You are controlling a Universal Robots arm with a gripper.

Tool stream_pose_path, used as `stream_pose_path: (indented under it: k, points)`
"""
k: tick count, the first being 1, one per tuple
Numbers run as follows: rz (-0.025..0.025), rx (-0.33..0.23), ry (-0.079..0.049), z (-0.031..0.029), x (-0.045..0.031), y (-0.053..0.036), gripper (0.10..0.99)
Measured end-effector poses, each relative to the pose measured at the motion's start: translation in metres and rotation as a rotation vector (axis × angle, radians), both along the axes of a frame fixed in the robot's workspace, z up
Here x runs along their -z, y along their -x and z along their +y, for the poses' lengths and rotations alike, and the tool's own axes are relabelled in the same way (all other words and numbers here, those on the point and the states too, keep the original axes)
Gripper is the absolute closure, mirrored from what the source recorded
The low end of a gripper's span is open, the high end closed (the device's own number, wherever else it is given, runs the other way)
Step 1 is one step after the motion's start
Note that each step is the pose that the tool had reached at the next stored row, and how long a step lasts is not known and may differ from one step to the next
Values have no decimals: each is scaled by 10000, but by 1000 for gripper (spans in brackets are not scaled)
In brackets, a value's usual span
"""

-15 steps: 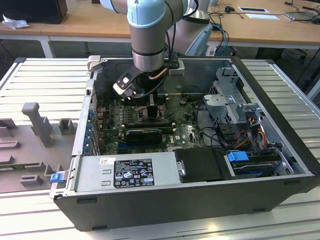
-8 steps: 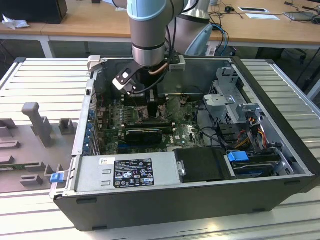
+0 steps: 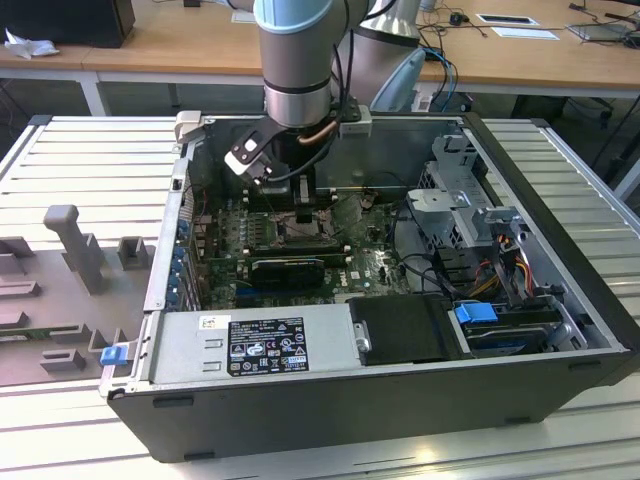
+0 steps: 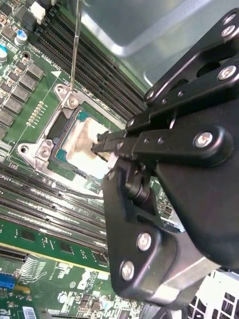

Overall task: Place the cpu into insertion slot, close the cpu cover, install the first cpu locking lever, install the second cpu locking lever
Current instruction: 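Place the cpu into insertion slot, then close the cpu cover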

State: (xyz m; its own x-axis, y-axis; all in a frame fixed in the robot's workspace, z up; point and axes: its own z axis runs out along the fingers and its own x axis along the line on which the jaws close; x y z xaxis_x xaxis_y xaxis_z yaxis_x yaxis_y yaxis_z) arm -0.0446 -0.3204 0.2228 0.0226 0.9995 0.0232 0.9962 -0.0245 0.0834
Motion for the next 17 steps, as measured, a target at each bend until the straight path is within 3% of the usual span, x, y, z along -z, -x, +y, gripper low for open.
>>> stream_pose_path:
  k: [1,10,11,17]
  points:
    - [0,1,0,0,-10,0,980]
    - [9,3,10,0,-54,-3,980]
    - [48,5,11,-1,-55,-56,980]
    - [50,4,10,-3,-53,-90,980]
